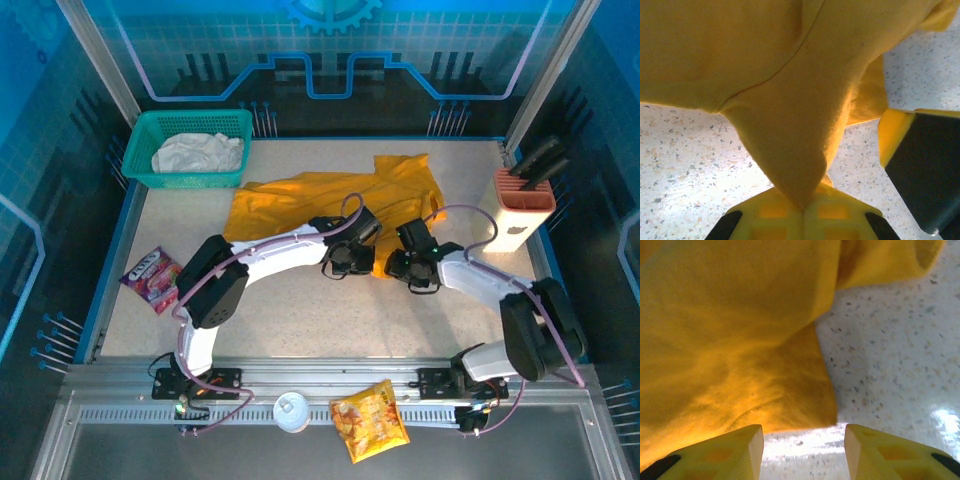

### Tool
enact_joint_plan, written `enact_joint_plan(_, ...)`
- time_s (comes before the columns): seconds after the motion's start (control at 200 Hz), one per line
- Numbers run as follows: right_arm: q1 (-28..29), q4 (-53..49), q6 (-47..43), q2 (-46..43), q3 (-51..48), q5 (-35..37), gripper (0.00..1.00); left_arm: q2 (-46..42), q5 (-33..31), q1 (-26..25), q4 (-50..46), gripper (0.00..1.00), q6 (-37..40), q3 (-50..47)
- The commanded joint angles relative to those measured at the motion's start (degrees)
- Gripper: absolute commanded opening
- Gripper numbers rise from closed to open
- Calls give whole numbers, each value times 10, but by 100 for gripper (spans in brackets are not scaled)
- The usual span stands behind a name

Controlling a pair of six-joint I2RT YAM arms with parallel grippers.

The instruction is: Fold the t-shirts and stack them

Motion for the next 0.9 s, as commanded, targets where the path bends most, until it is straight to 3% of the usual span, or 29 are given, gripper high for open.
enact_joint_plan(0.0, 10, -25, -22, 49, 23, 35, 47, 21, -3, 1, 9, 0, 9, -9)
enact_joint_plan(0.235, 18, -35, -39, 138, 75, 31, 43, 23, -3, 2, 10, 0, 8, -10)
enact_joint_plan(0.46, 19, -42, -30, 162, 83, 19, 10, 15, 5, 2, 10, 0, 8, -17)
enact_joint_plan(0.55, 21, -56, -26, 148, 83, 23, 1, 9, 13, 2, 13, 0, 8, -21)
enact_joint_plan(0.896, 57, -173, 17, 3, 32, 69, 0, 5, 88, -14, 44, 0, 2, -52)
